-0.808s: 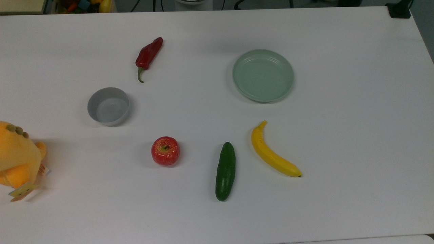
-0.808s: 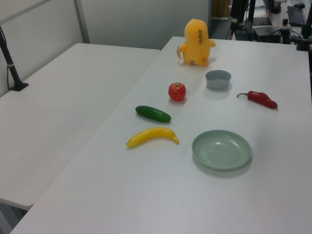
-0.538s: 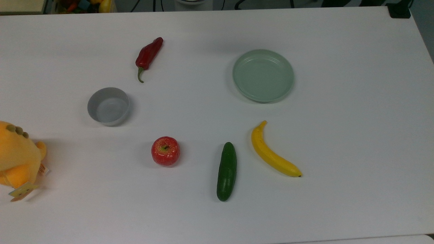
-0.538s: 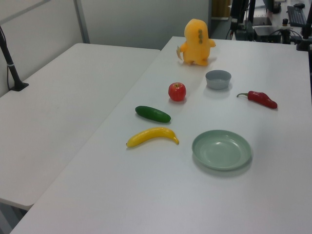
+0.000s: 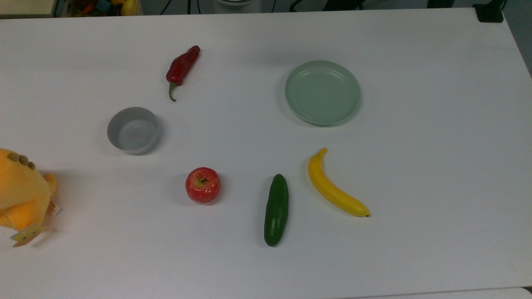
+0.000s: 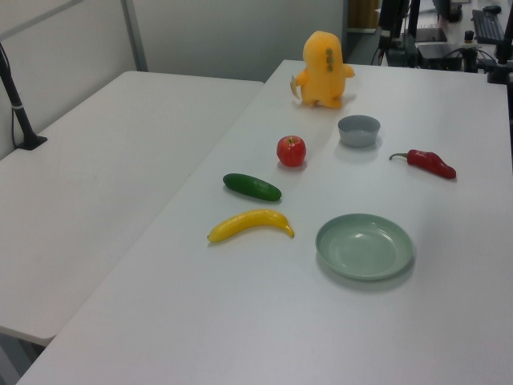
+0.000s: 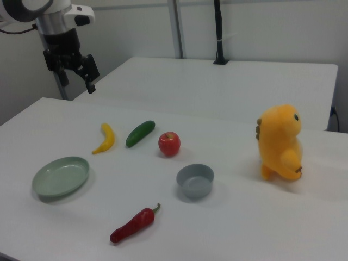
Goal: Put the red apple in the bowl
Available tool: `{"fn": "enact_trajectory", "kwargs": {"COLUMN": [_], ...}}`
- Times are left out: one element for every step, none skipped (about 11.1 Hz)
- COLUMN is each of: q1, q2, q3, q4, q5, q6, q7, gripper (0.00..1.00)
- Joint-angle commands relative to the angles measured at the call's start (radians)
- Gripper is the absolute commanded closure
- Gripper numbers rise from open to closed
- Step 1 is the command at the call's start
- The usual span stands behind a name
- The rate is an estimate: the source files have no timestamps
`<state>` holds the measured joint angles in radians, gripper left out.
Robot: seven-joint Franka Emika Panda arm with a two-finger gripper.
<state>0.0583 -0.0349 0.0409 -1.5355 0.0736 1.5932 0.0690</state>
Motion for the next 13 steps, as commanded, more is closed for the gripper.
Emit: {"fn": "enact_trajectory", "kwargs": {"q1": [-0.02,-0.017,-0.017,-0.015,-0.006,-0.008,-0.006,-0.005,-0.005,-0.005,-0.006,-0.014,-0.017], "q2": [-0.014,-0.013,-0.013,-0.013,-0.013,-0.011,-0.002,0.004,0.009,0.018,0.036,0.053,0.081], "q3": [0.004,0.004,0.004,0.004,0.002,0.002,-0.001,-0.001,-0.003,-0.006,-0.007,-0.009,-0.019], "q4": [-0.018,-0.017,-0.017,-0.017,-0.017,-0.02,-0.021,-0.025,-0.026,-0.025,-0.02,-0.015,-0.014], "q5": [0.006,0.006,0.006,0.006,0.002,0.002,0.002,-0.002,-0.009,-0.012,-0.012,-0.012,-0.011], "q6": [-0.005,-0.016,-0.018,-0.016,-0.018,-0.019,-0.024,-0.016,-0.016,-0.012,0.005,0.04,0.119], "q7": [0.009,0.009,0.009,0.006,0.008,0.006,0.006,0.006,0.006,0.005,0.005,0.006,0.008], "gripper": [0.0,0.0,0.0,0.0,0.0,0.0,0.0,0.0,0.0,0.0,0.0,0.0,0.0]}}
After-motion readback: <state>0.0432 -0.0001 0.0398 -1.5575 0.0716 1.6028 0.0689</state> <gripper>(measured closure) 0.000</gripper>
